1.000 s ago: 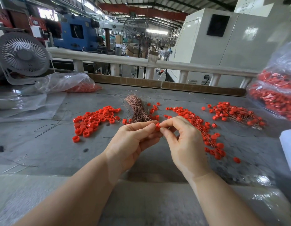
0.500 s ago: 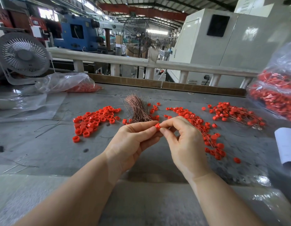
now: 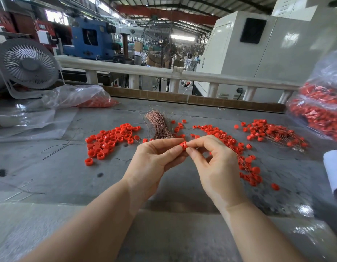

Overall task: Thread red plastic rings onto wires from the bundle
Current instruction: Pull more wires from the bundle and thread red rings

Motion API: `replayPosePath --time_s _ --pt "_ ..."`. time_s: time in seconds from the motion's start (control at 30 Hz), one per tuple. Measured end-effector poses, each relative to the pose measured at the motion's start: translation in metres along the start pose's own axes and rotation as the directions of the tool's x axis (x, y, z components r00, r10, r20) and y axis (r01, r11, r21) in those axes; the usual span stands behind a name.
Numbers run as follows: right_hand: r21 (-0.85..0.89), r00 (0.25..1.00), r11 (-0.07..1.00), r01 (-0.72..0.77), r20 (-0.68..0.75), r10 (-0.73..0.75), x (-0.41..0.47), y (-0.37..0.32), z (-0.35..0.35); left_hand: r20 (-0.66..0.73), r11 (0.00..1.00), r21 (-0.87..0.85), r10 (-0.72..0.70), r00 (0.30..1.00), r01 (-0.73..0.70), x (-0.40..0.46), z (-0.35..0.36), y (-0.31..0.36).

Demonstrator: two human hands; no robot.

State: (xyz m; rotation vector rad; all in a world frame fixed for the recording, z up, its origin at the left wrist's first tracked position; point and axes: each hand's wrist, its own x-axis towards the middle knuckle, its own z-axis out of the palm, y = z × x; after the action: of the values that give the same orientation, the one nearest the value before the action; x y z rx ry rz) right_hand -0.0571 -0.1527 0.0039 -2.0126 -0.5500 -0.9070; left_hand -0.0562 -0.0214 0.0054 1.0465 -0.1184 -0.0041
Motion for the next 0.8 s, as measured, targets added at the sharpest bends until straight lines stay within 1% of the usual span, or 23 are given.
replayPosePath --time_s 0.23,0.5,0.67,0.8 --pt "-0.001 0.999 0.999 0.049 -0.017 -0.049 0.0008 0.0011 0.0002 0.002 0.999 -0.002 0.034 0.999 -0.034 0.0005 0.0003 -0.0002" --pt "0.026 0.998 0.998 0.059 -0.001 -0.059 0.0025 0.0017 -0.0002 0.015 1.000 0.012 0.027 1.000 -0.028 0.0021 -0.0005 0.0012" --pt "-0.014 0.999 0.999 0.039 0.001 -0.039 0.0024 0.0018 0.0018 0.012 0.999 0.039 0.015 1.000 -0.016 0.0027 -0.0015 0.0008" --pt "-0.061 0.998 0.996 0.068 -0.001 -0.068 0.0012 0.0002 0.0021 0.004 0.998 0.065 0.017 1.000 -0.017 0.0028 -0.0024 0.0011"
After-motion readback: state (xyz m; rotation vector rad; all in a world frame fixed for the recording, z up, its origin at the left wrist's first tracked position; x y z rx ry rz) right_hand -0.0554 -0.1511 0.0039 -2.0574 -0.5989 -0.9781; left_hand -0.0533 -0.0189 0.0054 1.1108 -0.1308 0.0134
